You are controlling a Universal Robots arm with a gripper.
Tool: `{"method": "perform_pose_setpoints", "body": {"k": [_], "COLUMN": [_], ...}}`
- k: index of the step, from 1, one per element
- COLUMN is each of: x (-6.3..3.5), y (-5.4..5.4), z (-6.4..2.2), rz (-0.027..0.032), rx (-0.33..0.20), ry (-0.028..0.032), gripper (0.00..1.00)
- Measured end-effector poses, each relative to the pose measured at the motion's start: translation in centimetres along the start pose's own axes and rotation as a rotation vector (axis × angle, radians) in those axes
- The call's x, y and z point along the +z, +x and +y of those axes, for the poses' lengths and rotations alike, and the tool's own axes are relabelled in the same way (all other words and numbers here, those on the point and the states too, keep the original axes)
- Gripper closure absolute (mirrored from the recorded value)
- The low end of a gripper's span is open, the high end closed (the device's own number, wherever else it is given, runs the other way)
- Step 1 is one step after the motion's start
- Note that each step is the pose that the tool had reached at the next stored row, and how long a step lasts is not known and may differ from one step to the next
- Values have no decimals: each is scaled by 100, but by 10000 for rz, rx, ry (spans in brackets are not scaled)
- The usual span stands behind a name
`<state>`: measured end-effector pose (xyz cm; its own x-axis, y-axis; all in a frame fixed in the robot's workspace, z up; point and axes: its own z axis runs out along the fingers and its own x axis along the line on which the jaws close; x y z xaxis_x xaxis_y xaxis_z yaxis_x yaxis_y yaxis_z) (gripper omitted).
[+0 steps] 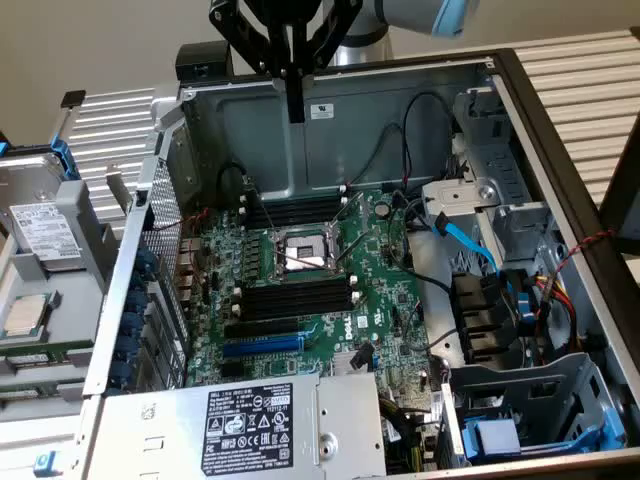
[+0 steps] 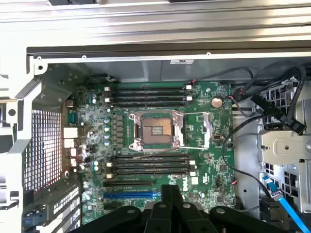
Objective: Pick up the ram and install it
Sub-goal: 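Reach for the ram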
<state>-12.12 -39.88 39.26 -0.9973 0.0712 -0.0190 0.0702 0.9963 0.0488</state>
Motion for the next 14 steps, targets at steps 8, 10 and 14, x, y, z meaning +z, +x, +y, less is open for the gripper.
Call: {"method": "perform_pose_setpoints", "body": {"k": [8,10,14], "x": [0,0,-1], "y": [0,0,9], "z": [0,0,-1], "rz": [0,0,0], "rx": [0,0,2], "ry": [0,0,1], "gripper": [89,89,89]}}
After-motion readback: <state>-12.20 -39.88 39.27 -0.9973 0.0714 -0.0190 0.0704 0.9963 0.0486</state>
